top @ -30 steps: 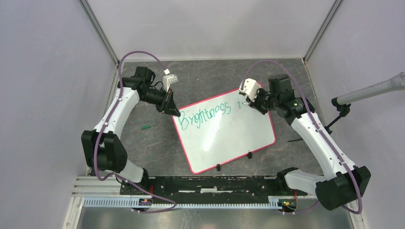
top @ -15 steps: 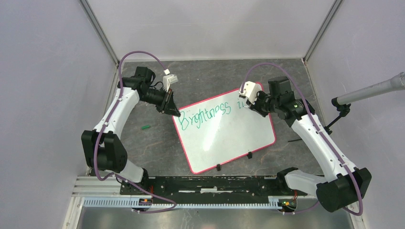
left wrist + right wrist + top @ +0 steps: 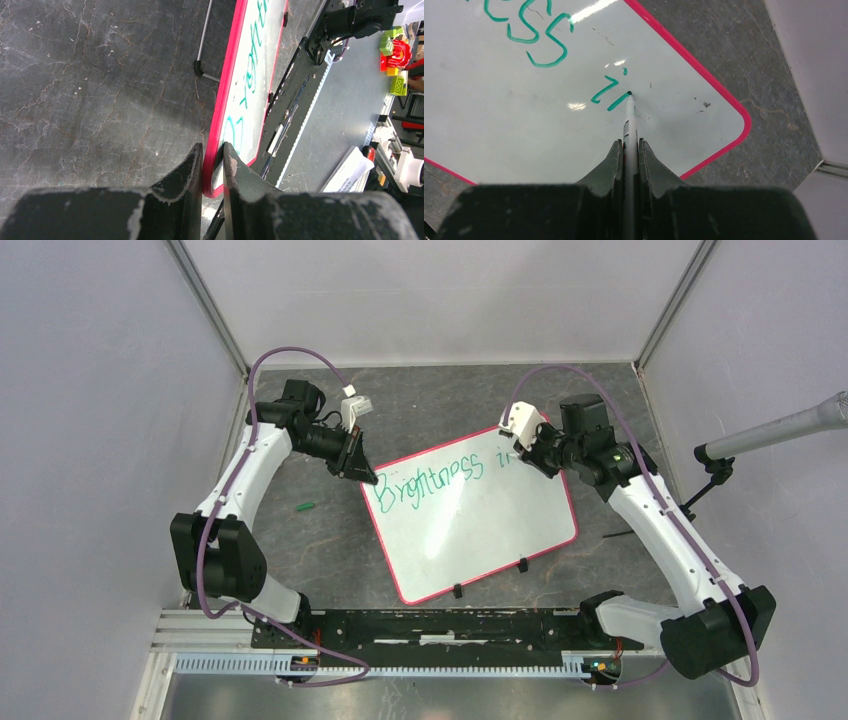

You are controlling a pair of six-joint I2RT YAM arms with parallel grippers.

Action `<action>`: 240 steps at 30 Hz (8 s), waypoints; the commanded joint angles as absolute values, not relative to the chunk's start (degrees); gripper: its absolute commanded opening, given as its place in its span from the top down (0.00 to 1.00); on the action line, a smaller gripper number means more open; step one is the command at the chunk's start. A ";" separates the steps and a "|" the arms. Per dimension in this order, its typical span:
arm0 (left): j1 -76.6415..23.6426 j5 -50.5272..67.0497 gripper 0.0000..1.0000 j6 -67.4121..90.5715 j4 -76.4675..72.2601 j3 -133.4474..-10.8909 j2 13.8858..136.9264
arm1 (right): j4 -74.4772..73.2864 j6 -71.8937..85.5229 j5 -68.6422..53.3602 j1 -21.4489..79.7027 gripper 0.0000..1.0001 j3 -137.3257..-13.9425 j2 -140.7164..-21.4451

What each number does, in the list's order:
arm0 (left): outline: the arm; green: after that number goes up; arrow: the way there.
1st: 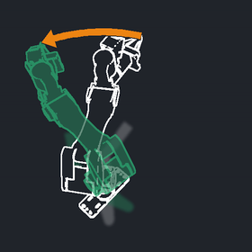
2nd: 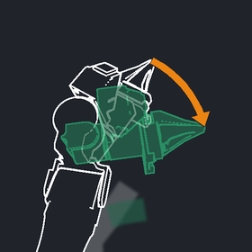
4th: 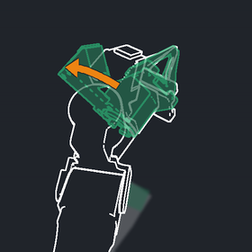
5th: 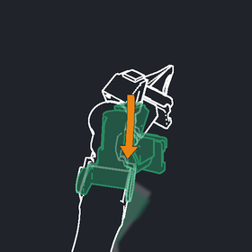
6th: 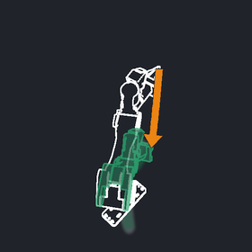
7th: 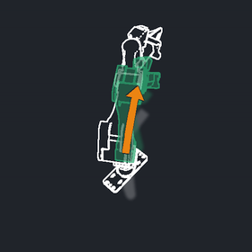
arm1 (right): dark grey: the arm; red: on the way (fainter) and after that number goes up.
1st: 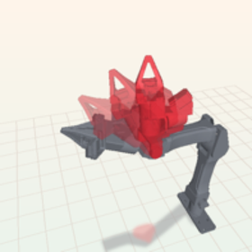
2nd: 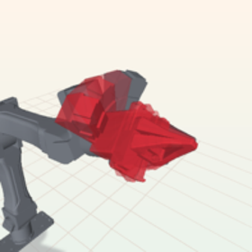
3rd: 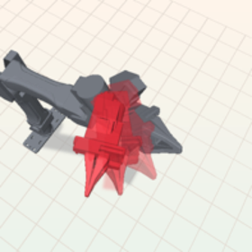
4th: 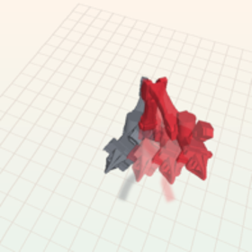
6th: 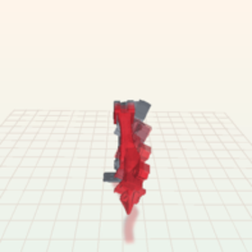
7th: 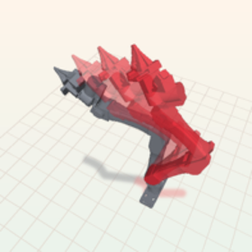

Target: Write a sentence on the whiteboard

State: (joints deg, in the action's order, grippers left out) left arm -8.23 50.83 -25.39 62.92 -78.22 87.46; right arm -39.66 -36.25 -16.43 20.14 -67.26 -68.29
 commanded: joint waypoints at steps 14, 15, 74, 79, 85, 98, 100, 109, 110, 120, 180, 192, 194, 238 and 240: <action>-9.11 45.99 0.98 -28.50 63.56 -78.06 88.49 | -36.60 -37.42 -9.13 20.12 1.00 -68.45 -68.24; -9.07 46.03 0.98 -28.52 63.56 -78.05 88.50 | -36.84 -37.46 -9.19 20.16 1.00 -68.26 -67.89; -8.96 52.54 0.36 -25.47 63.46 -75.06 85.43 | -24.50 -27.34 -28.93 47.61 1.00 -58.28 -65.95; -9.18 53.25 0.40 -25.68 63.49 -74.38 85.82 | -22.72 -27.16 -30.19 49.41 1.00 -55.57 -65.59; -9.49 53.17 0.45 -25.36 62.50 -73.24 85.94 | -20.91 -26.16 -31.19 50.36 1.00 -53.95 -65.27; -9.59 52.38 0.64 -25.27 62.49 -73.59 86.34 | -18.27 -26.41 -20.99 57.82 1.00 -54.61 -67.50; -9.66 52.30 0.67 -25.31 62.56 -73.54 86.30 | -17.65 -26.55 -19.93 58.95 1.00 -54.24 -67.65; -9.62 51.86 0.82 -24.81 61.79 -72.86 86.10 | -16.23 -27.13 -11.30 64.75 1.00 -54.03 -70.60; -9.66 51.78 0.84 -24.78 61.79 -72.86 86.13 | -16.36 -27.37 -10.05 65.56 1.00 -54.22 -71.07; -9.66 51.33 0.97 -24.74 61.79 -72.73 86.23 | -14.63 -27.67 -6.34 68.01 1.00 -53.09 -72.68; -9.65 50.44 0.98 -25.38 61.79 -72.25 85.76 | -16.48 -28.57 2.60 70.50 1.00 -54.07 -74.04; -9.66 50.38 0.98 -25.37 61.79 -72.07 85.50 | -15.28 -27.86 2.88 70.49 1.00 -56.33 -76.02; -9.67 50.36 0.98 -25.40 61.78 -72.07 85.45 | -15.31 -27.86 2.65 70.49 1.00 -56.82 -76.43; -9.67 50.02 0.98 -25.73 61.84 -71.72 85.61 | -20.41 -29.37 -2.91 71.90 1.00 -52.82 -72.61; -9.66 50.18 0.98 -25.59 61.79 -71.72 85.62 | -20.79 -29.10 -3.61 71.73 1.00 -54.08 -71.74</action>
State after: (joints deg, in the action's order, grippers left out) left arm -9.23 53.08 -24.97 63.33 -72.71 86.19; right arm -20.49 -28.84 -3.77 71.94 -52.60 -75.09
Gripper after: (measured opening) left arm 0.261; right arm 0.145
